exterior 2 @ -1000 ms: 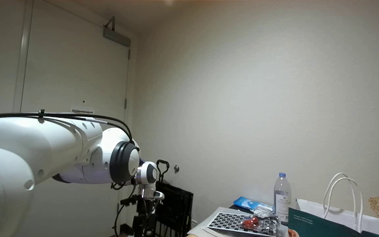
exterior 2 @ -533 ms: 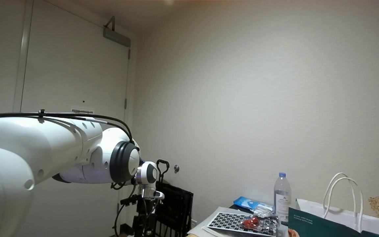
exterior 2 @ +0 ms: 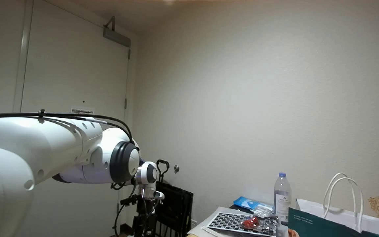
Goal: Pick up the paper from the table and throw it on the floor
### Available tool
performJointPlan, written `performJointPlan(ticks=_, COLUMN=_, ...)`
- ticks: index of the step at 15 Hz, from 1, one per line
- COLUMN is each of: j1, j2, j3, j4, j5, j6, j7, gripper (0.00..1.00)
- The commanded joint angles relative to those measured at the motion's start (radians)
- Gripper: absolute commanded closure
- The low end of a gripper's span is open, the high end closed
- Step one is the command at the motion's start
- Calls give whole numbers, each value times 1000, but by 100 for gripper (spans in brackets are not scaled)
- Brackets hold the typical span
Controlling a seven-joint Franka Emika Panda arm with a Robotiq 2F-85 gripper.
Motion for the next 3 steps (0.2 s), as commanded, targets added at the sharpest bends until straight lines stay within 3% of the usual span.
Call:
performJointPlan(ticks=1, j1=0, j2=0, j3=0, j4=0, j5=0, j6=0, j7=0, gripper=2)
performJointPlan(ticks=3, j1=0, j2=0, j3=0, j4=0, j5=0, j6=0, j7=0, gripper=2)
